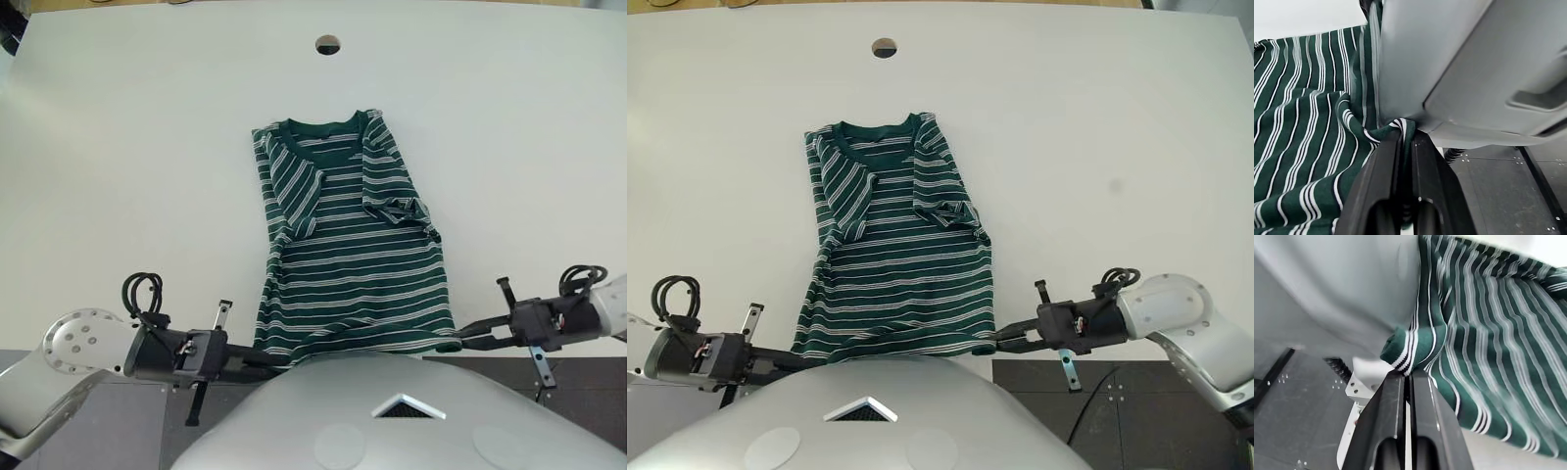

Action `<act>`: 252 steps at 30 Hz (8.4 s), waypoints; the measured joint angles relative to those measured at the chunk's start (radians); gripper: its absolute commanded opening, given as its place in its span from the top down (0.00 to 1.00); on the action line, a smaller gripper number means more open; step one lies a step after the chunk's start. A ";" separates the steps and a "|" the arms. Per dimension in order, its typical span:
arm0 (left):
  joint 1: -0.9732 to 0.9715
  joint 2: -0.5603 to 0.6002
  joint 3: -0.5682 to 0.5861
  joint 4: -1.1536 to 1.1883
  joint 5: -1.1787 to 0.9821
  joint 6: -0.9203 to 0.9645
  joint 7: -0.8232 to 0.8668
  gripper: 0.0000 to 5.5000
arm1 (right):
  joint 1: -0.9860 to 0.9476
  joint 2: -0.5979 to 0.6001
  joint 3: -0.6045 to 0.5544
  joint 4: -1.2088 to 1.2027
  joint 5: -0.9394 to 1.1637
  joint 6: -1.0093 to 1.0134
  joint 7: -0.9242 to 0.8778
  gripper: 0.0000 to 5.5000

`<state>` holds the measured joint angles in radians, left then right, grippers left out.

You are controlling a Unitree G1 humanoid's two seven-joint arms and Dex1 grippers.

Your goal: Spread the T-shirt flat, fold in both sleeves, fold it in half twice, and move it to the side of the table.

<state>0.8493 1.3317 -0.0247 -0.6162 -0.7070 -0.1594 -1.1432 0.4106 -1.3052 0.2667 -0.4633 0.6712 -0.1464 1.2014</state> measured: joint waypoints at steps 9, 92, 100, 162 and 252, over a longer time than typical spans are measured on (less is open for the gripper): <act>-0.428 -0.410 -0.003 0.098 0.124 0.050 0.285 0.97 | -0.279 0.383 -0.047 0.064 -0.192 0.026 -0.256 0.98; -1.614 -0.553 -0.739 0.950 1.750 -0.575 1.135 0.75 | -0.743 0.695 0.158 0.291 -0.398 0.341 0.154 0.37; -1.235 -0.251 -0.400 0.753 1.319 -0.605 0.985 0.62 | -0.628 0.549 -0.059 0.327 -0.340 0.322 0.126 0.32; -0.836 -0.428 -0.437 0.774 1.207 -0.764 0.791 0.98 | -0.577 0.577 0.230 0.812 -0.900 -0.723 -0.446 0.97; -0.970 -1.094 0.320 0.652 0.246 0.126 0.783 0.70 | -1.272 0.805 -0.073 1.373 -0.917 -0.200 -0.621 0.17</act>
<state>-0.1210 0.2379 0.2957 0.0362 -0.4607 -0.0331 -0.3602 -0.8614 -0.5006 0.1933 0.9102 -0.2456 -0.3463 0.5806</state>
